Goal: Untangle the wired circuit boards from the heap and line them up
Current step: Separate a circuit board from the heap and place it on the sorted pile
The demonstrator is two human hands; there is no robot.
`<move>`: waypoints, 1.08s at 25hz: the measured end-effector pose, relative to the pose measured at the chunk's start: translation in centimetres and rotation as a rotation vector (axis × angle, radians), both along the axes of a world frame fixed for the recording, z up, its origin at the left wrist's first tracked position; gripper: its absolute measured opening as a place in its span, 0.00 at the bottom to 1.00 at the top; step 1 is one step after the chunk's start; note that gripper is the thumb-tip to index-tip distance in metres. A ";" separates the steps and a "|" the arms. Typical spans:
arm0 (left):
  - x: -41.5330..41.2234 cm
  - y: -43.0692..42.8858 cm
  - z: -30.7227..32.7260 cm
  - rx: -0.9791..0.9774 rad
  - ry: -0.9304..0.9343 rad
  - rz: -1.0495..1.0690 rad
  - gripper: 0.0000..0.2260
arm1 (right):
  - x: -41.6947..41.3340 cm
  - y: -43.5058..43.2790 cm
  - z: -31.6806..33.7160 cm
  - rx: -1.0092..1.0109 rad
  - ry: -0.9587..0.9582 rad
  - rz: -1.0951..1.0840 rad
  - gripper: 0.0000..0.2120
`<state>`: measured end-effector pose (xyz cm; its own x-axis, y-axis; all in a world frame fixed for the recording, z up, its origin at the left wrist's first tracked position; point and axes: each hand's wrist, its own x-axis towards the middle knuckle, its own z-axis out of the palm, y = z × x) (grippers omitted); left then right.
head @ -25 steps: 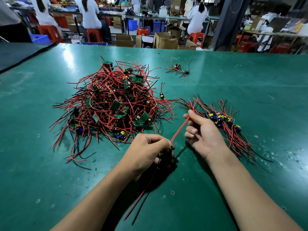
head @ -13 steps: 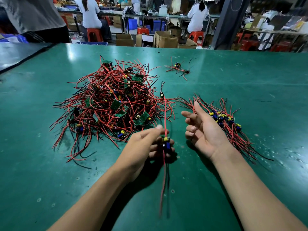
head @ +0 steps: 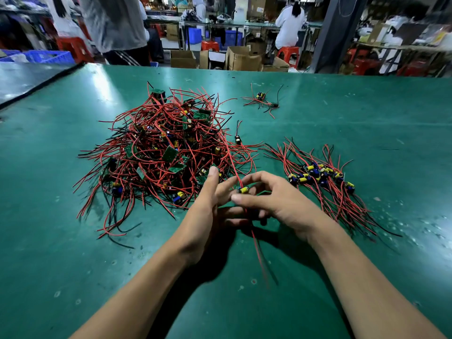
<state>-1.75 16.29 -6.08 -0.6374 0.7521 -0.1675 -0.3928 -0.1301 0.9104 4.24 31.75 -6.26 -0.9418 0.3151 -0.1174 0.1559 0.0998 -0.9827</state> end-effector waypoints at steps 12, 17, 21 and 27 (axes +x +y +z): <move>-1.1 -0.6 -1.0 -0.284 0.722 0.514 0.09 | 0.5 3.3 -0.8 0.678 0.036 -0.745 0.16; -1.3 -0.6 -1.2 -0.446 0.836 0.458 0.18 | -0.5 1.0 -1.3 0.774 0.127 -0.405 0.11; -2.1 -0.8 -0.8 -0.554 0.876 0.390 0.20 | -0.5 1.5 -1.9 0.869 0.005 -0.329 0.15; -2.6 -1.1 -1.2 -0.456 0.838 0.436 0.17 | -0.1 2.3 -1.9 0.902 -0.032 -0.368 0.16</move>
